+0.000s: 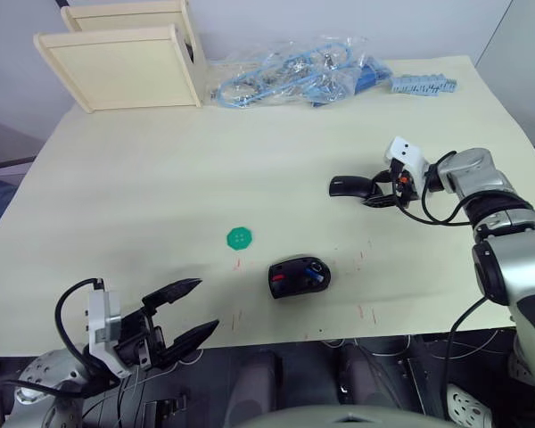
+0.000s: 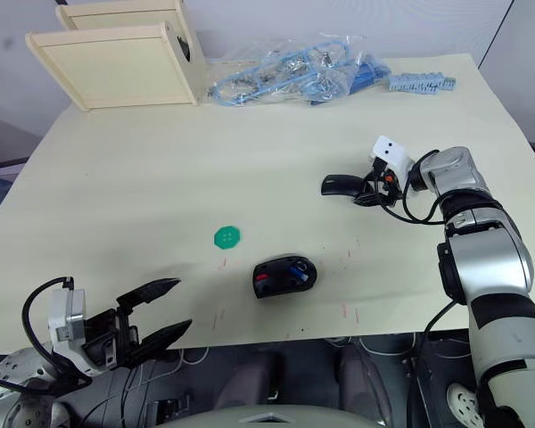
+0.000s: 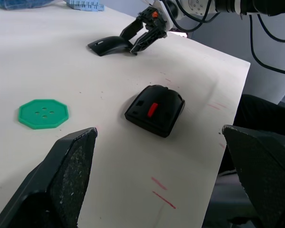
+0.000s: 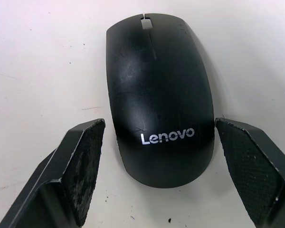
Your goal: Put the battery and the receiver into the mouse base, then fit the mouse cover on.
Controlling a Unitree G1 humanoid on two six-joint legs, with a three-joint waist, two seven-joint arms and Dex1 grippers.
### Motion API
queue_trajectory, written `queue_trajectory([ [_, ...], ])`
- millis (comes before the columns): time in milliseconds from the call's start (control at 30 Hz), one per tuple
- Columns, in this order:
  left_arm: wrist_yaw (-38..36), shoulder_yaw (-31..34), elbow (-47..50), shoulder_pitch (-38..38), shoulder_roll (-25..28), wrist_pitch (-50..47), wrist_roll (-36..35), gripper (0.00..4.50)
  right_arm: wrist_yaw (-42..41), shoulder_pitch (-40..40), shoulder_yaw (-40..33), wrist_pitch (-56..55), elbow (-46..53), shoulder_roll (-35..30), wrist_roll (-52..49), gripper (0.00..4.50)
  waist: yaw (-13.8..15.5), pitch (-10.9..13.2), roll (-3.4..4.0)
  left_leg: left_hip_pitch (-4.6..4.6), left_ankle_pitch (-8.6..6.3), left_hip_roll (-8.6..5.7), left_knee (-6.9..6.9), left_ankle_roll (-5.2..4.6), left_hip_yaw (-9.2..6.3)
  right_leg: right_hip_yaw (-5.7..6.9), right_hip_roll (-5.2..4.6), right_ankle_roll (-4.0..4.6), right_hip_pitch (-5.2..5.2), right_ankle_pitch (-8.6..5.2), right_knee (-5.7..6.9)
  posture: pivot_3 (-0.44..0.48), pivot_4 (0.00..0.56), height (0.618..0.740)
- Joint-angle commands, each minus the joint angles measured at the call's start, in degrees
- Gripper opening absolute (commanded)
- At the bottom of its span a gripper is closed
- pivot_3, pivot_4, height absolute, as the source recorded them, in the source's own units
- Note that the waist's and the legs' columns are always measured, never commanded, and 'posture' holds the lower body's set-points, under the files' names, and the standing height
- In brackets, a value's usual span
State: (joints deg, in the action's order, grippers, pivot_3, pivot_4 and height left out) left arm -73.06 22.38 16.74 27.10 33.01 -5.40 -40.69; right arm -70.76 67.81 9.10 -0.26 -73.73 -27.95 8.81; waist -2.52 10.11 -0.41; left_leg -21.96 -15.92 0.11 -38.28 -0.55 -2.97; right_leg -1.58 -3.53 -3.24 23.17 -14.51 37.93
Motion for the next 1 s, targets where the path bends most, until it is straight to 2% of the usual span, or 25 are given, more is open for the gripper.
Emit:
queue_trajectory([
  [33, -0.93, 0.58, 0.04, 0.57, -0.02, 1.38, -0.28, 4.50, 0.23, 1.63, -0.90, 0.09, 0.96, -0.18, -0.22, 3.91, 0.00, 0.00, 0.00, 0.00, 0.00, 0.00, 0.00, 0.00, 0.00, 0.00, 0.00, 0.00, 0.00, 0.00, 0.00, 0.000, 0.150, 0.740],
  [467, -1.49, 0.34, -0.88, 0.65, -0.20, 2.33, -0.04, 4.50, 1.21, 1.71, -1.19, 0.63, 0.80, 0.00, -0.40, 3.91, 0.01, 0.00, 0.00, 0.00, 0.00, 0.00, 0.00, 0.00, 0.00, 0.00, 0.00, 0.00, 0.00, 0.00, 0.00, 0.000, 0.150, 0.740],
  [500, -1.53, 0.33, -0.92, 0.64, -0.21, 2.35, -0.03, 4.50, 1.24, 1.70, -1.19, 0.64, 0.82, 0.00, -0.40, 3.50, 0.01, 0.00, 0.00, 0.00, 0.00, 0.00, 0.00, 0.00, 0.00, 0.00, 0.00, 0.00, 0.00, 0.00, 0.00, 0.000, 0.150, 0.740],
  [567, -1.59, 0.28, -1.04, 0.57, -0.19, 2.39, 0.01, 4.50, 1.35, 1.67, -1.15, 0.54, 0.88, -0.01, -0.34, 3.20, 0.00, 0.00, 0.00, 0.00, 0.00, 0.00, 0.00, 0.00, 0.00, 0.00, 0.00, 0.00, 0.00, 0.00, 0.00, 0.000, 0.150, 0.740],
  [600, -1.59, 0.25, -1.08, 0.52, -0.17, 2.40, 0.01, 4.50, 1.32, 1.63, -1.09, 0.42, 0.94, -0.04, -0.29, 2.68, 0.00, 0.00, 0.00, 0.00, 0.00, 0.00, 0.00, 0.00, 0.00, 0.00, 0.00, 0.00, 0.00, 0.00, 0.00, 0.000, 0.150, 0.740],
  [1000, -1.45, -0.07, -1.25, -0.09, 0.13, 2.36, 0.04, 4.50, 0.98, 1.70, -1.16, -0.24, 1.50, -0.38, -0.42, 2.68, 0.01, 0.00, 0.00, 0.00, 0.00, 0.01, 0.00, 0.00, 0.00, 0.00, 0.00, 0.00, 0.00, 0.00, 0.00, 0.000, 0.150, 0.740],
])
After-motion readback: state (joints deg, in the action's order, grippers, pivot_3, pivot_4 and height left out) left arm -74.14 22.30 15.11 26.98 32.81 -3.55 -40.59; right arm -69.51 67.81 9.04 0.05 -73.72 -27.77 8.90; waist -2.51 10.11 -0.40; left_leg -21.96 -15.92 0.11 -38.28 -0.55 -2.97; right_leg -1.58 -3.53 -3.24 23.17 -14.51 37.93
